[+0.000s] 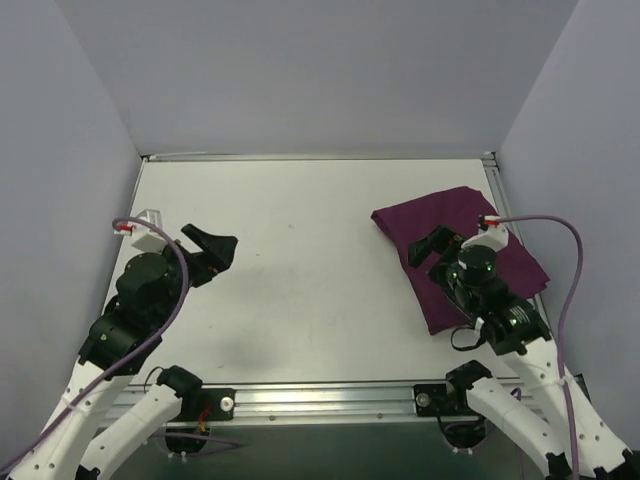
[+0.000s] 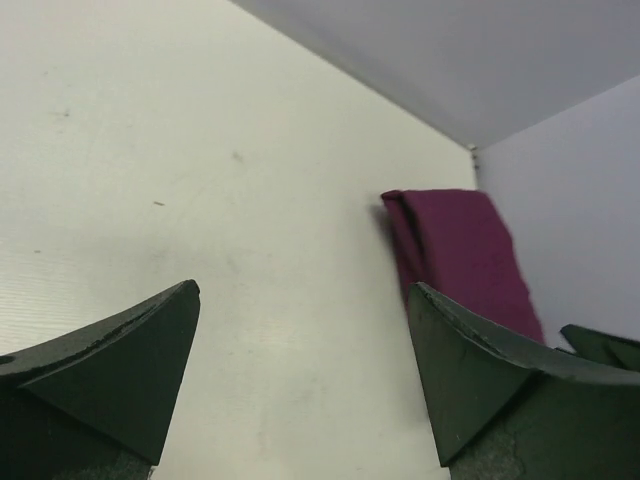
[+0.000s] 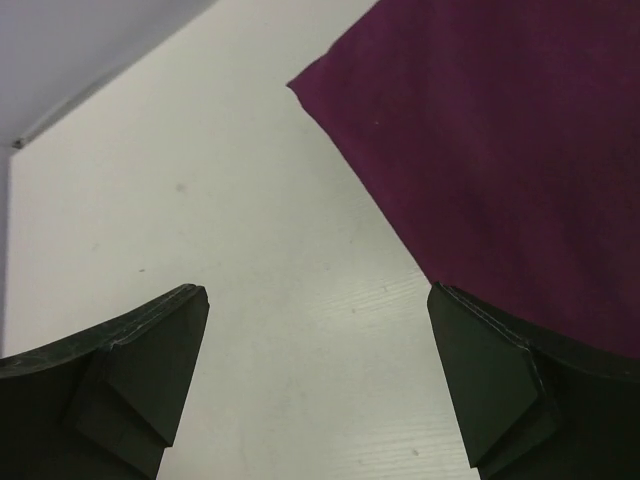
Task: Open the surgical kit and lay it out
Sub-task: Move the surgical kit at the center of the board.
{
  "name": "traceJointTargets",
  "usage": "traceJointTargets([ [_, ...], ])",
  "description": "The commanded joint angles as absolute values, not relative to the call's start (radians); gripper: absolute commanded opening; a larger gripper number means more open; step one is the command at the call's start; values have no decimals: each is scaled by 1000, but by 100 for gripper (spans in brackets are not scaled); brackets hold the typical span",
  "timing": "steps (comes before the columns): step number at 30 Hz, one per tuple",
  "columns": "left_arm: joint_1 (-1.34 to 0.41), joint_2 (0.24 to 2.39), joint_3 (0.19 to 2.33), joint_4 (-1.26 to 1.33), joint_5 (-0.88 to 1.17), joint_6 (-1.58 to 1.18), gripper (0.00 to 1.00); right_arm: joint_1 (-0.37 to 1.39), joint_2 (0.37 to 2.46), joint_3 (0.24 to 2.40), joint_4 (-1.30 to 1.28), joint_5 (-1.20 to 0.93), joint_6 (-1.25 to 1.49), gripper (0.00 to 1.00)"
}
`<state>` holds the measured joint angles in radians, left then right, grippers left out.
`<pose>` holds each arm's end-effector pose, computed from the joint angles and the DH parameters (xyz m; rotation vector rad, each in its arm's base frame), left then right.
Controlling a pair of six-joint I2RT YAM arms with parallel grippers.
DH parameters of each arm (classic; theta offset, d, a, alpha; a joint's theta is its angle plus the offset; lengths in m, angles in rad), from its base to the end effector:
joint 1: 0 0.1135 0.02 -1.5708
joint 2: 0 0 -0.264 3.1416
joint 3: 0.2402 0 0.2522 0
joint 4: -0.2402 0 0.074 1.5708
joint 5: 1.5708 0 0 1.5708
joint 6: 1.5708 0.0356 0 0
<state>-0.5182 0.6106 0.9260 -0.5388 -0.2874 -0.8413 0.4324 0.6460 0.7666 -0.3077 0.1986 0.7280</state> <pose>0.1122 -0.0524 0.3739 -0.5031 1.7725 -0.7125 0.1411 0.0574 0.3412 0.4112 1.7551 0.6662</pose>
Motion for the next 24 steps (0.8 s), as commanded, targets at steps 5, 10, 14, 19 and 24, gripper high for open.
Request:
traceJointTargets([
  [5, -517, 750, 994, -563, -247, -603, 94, 417, 912, 911, -328, 270, 614, 100],
  [10, -512, 1004, 1205, -828, -177, -588, 100, 381, 1173, 1084, -369, 173, 548, 97],
  [14, -499, 1162, 1352, -1018, -105, -598, 90, 354, 1326, 1190, -397, 178, 548, 77],
  [19, -491, 1282, 1457, -1144, -22, -589, 70, 261, 1430, 1272, -388, 146, 587, 0],
  [24, -486, 1275, 1457, -1100, 43, -563, 49, 76, 1506, 1289, -385, 189, 637, 0],
])
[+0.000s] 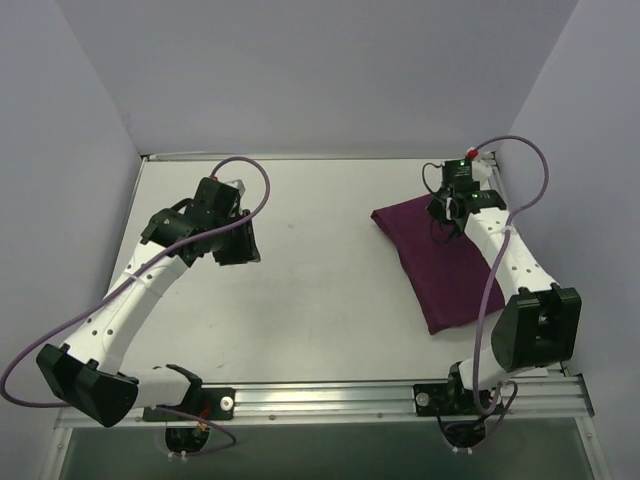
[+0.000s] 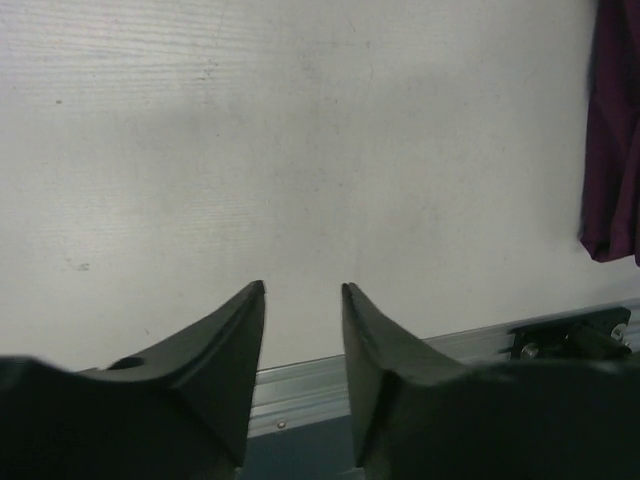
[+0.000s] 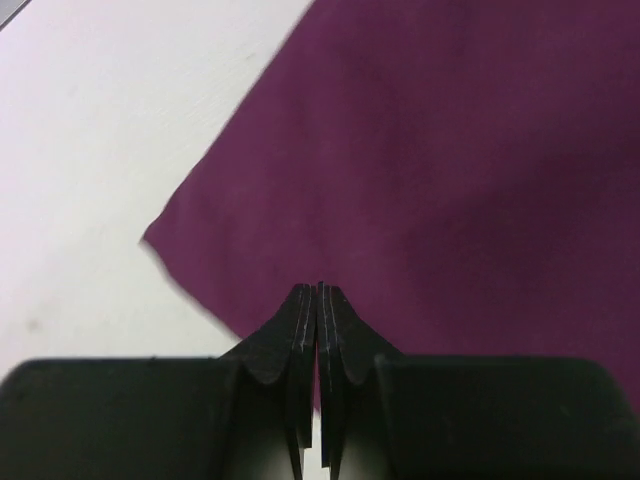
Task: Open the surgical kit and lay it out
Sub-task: Move the surgical kit at the center of the board.
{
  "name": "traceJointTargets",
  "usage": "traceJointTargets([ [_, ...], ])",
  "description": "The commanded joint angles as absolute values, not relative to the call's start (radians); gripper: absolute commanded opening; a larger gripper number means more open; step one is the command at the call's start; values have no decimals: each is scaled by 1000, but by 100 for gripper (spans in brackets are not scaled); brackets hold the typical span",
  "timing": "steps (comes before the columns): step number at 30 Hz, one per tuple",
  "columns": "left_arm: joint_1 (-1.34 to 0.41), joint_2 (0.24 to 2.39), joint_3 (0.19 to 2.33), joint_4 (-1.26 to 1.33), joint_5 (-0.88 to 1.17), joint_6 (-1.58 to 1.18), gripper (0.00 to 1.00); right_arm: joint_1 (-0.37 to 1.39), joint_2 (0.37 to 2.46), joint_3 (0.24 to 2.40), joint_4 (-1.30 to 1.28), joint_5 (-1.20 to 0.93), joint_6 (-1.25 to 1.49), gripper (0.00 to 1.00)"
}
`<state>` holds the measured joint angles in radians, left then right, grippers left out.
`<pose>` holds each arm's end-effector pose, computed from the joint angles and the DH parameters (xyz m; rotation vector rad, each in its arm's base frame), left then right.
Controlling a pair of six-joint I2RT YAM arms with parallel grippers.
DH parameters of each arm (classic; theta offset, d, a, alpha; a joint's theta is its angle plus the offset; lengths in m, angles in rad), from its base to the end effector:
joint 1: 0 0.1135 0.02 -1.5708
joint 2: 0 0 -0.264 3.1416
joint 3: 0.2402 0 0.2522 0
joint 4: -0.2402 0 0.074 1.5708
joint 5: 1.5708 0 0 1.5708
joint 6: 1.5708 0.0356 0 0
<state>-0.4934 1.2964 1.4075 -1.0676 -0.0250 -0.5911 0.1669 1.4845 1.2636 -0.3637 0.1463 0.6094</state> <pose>0.2192 -0.1169 0.3649 -0.1359 2.5714 -0.3939 0.3366 0.0514 0.3211 0.5573 2.0898 0.2929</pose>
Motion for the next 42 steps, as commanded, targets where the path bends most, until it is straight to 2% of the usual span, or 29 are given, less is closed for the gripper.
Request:
traceJointTargets([
  [1, -483, 1276, 1459, -1085, 49, -558, 40, 42, 1515, 1289, -379, 177, 623, 0],
  [3, -482, 1281, 1459, -1075, 60, -546, 33, 5, 1574, 1349, -411, 246, 588, 0],
  [4, -482, 1285, 1456, -1065, 70, -543, 26, -24, 1591, 1367, -400, 262, 565, 0],
  [6, -482, 1287, 1447, -1052, 80, -532, 20, -31, 1644, 1402, -377, 296, 522, 0],
  [7, -480, 1293, 1444, -1051, 78, -529, 13, -31, 1666, 1442, -380, 346, 491, 0],
  [11, -465, 1308, 1457, -1063, 68, -499, 2, -37, 1790, 1554, -416, 457, 451, 0],
  [13, -456, 1321, 1471, -1077, 61, -486, 2, -50, 1808, 1597, -423, 533, 434, 0],
  [24, -399, 1404, 1499, -1072, 117, -434, 2, -193, 1959, 1674, -358, 649, 301, 0],
  [35, -377, 1407, 1488, -1075, 138, -420, 2, -193, 2157, 1795, -339, 592, 284, 0],
  [42, -374, 1399, 1473, -1080, 132, -425, 2, -195, 2203, 1822, -356, 542, 279, 0],
])
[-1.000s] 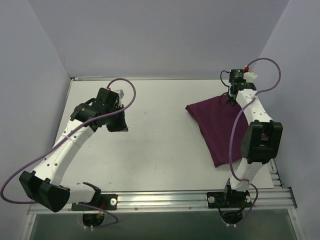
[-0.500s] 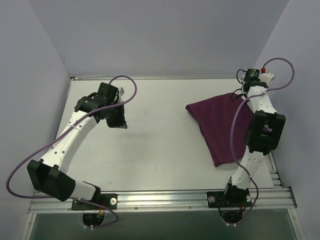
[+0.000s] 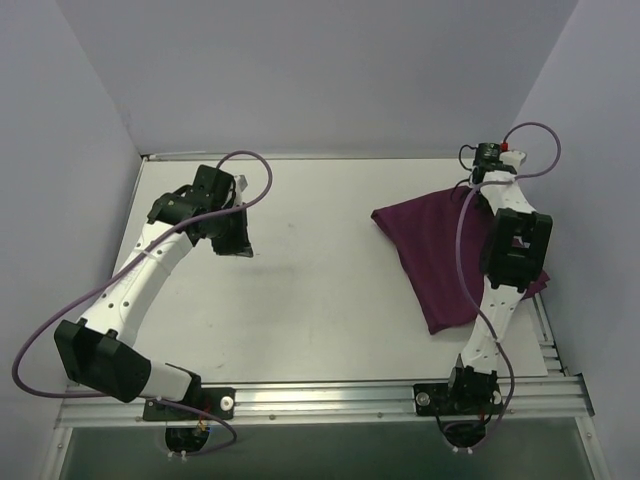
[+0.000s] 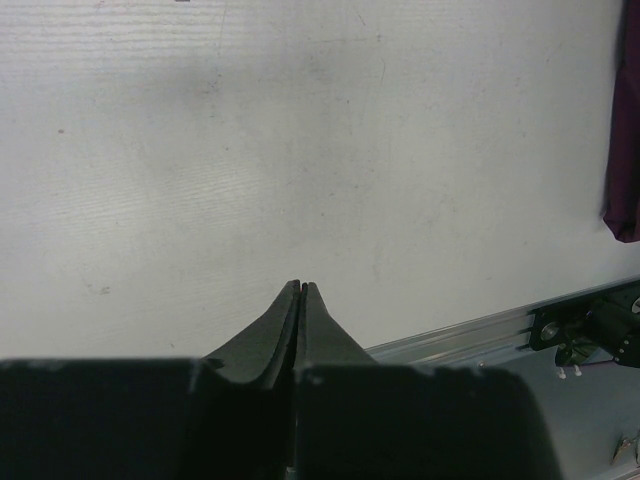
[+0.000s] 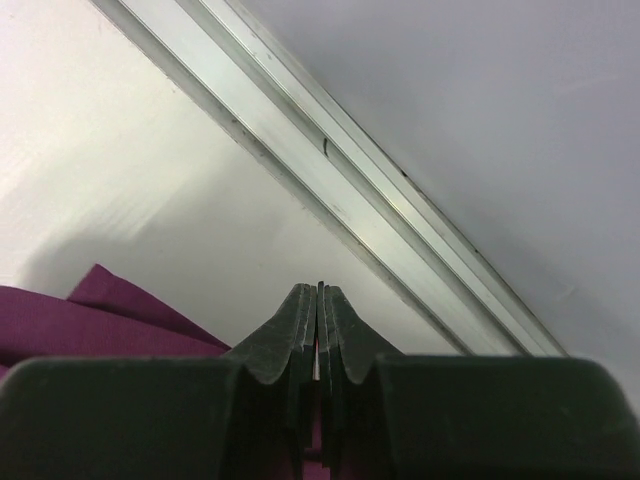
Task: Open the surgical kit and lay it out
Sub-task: Move the surgical kit at the center of the board.
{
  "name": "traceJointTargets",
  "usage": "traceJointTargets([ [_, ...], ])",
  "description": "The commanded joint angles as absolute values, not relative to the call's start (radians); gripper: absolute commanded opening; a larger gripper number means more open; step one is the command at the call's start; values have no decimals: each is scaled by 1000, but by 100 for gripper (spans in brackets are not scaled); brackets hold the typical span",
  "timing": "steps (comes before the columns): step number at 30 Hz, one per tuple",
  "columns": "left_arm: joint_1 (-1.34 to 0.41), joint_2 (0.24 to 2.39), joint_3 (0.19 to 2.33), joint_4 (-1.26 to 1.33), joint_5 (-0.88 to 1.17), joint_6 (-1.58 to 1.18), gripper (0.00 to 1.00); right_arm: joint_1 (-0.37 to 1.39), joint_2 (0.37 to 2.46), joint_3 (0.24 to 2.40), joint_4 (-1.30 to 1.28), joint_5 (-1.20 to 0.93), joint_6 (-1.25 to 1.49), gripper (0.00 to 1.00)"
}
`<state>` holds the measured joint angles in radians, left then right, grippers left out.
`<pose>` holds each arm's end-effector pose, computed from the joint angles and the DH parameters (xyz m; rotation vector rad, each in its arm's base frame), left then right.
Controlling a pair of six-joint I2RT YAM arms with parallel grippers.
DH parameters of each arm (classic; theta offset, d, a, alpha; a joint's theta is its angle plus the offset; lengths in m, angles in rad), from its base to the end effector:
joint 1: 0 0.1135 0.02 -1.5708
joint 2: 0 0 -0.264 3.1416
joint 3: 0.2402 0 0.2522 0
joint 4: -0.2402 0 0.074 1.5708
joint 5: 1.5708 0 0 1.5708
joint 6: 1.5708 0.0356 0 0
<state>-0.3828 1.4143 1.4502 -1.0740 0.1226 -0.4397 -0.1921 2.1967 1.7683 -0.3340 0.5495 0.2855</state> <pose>0.2553 -0.1075 0.3488 -0.0312 2.6673 -0.4410 0.4852 -0.1133 0.2082 0.7956 2.1214 -0.5885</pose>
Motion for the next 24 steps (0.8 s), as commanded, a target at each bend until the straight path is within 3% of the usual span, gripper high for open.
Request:
traceJointTargets([
  [1, -374, 1402, 1476, -1084, 130, -425, 2, -192, 2207, 1827, -363, 529, 284, 0],
  [11, -364, 1433, 1499, -1075, 143, -422, 2, -86, 2218, 1760, -391, 341, 379, 0],
  [24, -365, 1497, 1539, -1031, 184, -426, 2, 190, 2203, 1788, -413, 107, 420, 0],
])
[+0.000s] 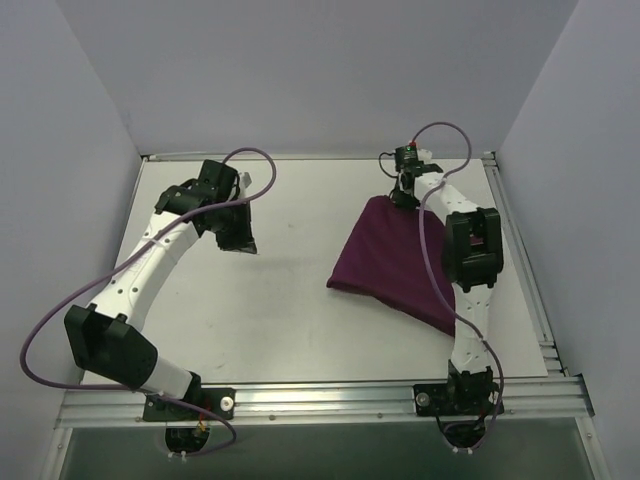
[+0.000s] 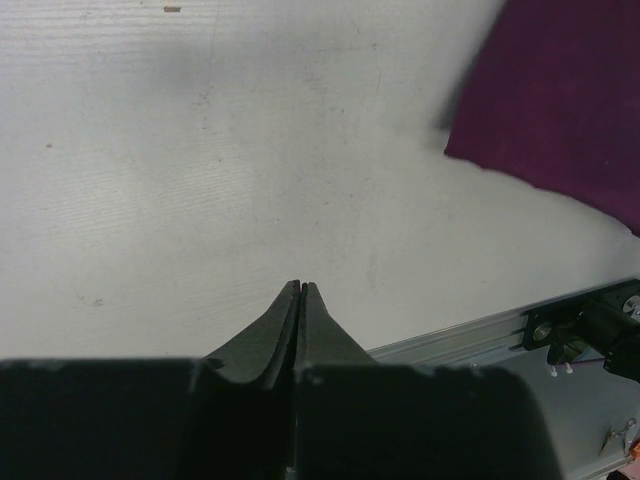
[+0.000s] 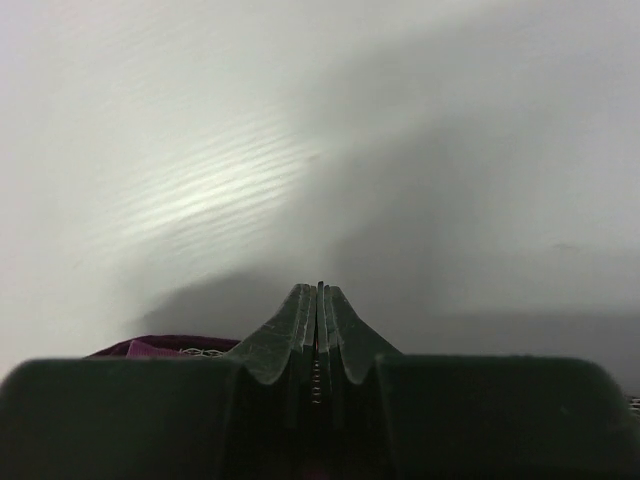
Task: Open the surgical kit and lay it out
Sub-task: Move the surgical kit at the center of the board.
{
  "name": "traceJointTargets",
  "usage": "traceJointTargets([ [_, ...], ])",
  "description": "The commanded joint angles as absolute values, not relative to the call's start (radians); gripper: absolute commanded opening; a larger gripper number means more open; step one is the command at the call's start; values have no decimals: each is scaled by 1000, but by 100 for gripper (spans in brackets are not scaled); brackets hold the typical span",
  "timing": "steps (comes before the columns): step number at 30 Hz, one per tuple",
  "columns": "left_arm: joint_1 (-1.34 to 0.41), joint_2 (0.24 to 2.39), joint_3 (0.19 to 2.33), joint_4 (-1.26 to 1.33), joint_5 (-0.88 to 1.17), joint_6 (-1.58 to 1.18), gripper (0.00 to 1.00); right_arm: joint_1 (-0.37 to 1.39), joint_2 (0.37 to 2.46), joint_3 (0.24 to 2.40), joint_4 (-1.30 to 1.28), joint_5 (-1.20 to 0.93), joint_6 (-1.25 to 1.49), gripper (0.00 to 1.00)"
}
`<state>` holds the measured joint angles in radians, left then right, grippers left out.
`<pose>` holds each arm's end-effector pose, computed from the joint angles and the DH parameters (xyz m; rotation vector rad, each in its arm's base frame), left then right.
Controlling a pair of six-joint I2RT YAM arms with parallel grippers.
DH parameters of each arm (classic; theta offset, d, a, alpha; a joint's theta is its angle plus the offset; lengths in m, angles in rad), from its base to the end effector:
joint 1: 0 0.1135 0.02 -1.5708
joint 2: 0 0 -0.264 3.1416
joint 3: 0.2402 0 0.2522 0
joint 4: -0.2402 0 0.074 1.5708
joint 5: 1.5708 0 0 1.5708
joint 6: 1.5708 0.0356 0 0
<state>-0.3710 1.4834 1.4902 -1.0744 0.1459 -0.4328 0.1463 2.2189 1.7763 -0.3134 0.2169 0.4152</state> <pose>0.2723 -0.1115 0.3425 -0.0327 2.6991 -0.4529 0.5013 0.0661 0.1987 0.4159 2.2673 0.0344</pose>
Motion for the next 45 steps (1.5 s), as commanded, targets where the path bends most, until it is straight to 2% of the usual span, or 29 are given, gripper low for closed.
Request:
traceJointTargets([
  [1, -365, 1506, 1540, -1023, 192, -429, 2, 189, 2185, 1802, -419, 109, 416, 0],
  [2, -365, 1512, 1540, -1017, 201, -434, 2, 181, 2172, 1837, -435, 118, 410, 0],
  [6, -365, 1567, 1574, -994, 225, -436, 3, 93, 2070, 1873, -500, 201, 411, 20],
  [11, -367, 1647, 1631, -985, 258, -430, 3, -119, 1856, 1695, -482, 222, 459, 23],
  [14, -370, 1681, 1654, -985, 287, -417, 2, -230, 1757, 1559, -472, 273, 462, 20],
  [17, -370, 1697, 1652, -982, 291, -405, 2, -327, 1710, 1453, -494, 304, 448, 8],
  [18, -370, 1704, 1651, -980, 291, -403, 2, -348, 1706, 1425, -508, 302, 448, 1],
  [20, -370, 1710, 1641, -971, 296, -400, 2, -382, 1687, 1331, -522, 279, 457, 0],
  [26, -371, 1746, 1628, -956, 304, -391, 2, -385, 1615, 1085, -453, 180, 497, 0],
  [31, -370, 1756, 1592, -962, 259, -371, 2, -364, 1606, 988, -407, 94, 512, 0],
  [39, -379, 1799, 1563, -928, 249, -377, 2, -181, 1655, 977, -342, 11, 598, 0],
  [45, -391, 1897, 1578, -874, 233, -420, 2, -80, 1797, 1072, -282, -77, 604, 0],
])
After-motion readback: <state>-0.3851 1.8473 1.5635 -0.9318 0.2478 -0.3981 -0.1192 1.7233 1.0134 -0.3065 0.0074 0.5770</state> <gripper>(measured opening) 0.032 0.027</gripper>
